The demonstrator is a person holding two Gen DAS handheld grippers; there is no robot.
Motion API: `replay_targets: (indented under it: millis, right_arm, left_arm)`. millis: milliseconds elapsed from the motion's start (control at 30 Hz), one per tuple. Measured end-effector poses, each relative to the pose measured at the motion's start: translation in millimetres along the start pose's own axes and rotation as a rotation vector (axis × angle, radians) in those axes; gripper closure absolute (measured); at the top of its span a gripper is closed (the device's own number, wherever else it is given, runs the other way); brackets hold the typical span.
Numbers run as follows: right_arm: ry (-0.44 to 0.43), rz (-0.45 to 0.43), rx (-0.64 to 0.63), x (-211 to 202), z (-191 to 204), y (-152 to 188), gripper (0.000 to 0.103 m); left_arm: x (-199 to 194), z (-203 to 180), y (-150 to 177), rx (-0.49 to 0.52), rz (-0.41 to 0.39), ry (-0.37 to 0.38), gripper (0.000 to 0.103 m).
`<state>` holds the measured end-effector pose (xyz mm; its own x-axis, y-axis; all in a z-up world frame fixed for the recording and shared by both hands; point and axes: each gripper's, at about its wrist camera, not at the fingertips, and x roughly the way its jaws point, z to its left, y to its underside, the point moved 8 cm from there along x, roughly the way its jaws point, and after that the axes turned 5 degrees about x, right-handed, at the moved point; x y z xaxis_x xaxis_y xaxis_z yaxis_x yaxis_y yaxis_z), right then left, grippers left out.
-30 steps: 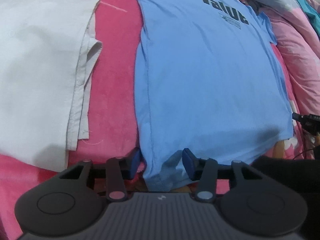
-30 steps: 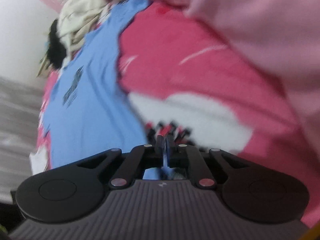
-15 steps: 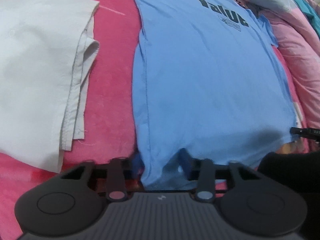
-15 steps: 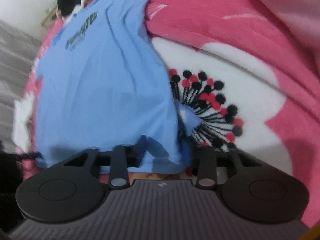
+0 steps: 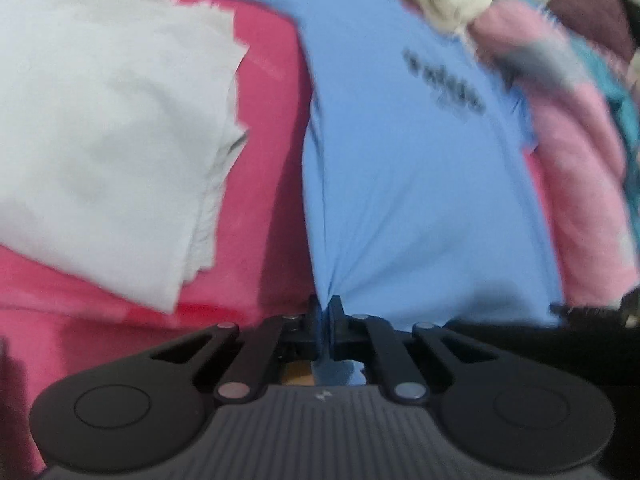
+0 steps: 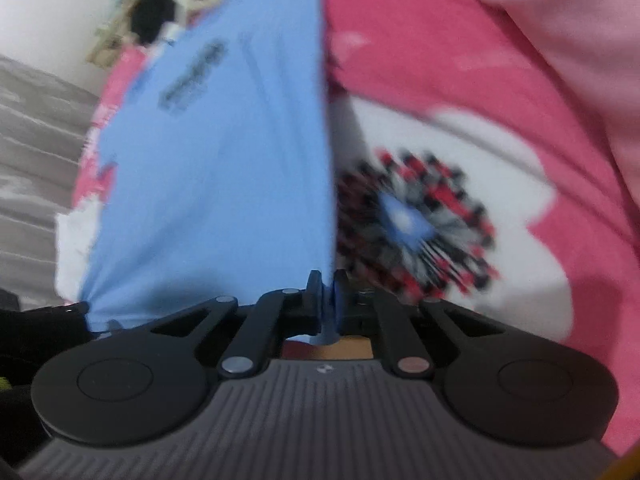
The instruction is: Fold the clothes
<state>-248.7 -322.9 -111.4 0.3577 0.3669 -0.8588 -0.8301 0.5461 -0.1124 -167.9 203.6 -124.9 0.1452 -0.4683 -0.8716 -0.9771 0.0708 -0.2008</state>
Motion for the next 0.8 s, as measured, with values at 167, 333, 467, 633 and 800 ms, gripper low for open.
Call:
replay_targets:
  millis: [167, 333, 467, 633, 800]
  right_arm:
    - [-0.013, 0.024, 0.043, 6, -1, 2, 0.099]
    - [0.044, 0.049, 0.017, 17, -7, 6, 0.099]
    - [0.093, 0.070, -0.014, 29, -10, 9, 0.095]
    - [0.186, 0.091, -0.070, 28, -11, 12, 0.092]
    - [0.256, 0.034, -0.103, 3, -14, -2, 0.084]
  left_arm:
    - [-1, 3, -1, 0.030, 0.035, -0.036, 0.100]
    - [21, 1, 6, 0.159, 0.080, -0.133, 0.100]
    - [39, 6, 10, 0.214, 0.105, -0.180, 0.099]
    - [36, 8, 16, 0.248, 0.124, -0.204, 0.087]
    - [12, 6, 8, 0.269, 0.157, -0.269, 0.075]
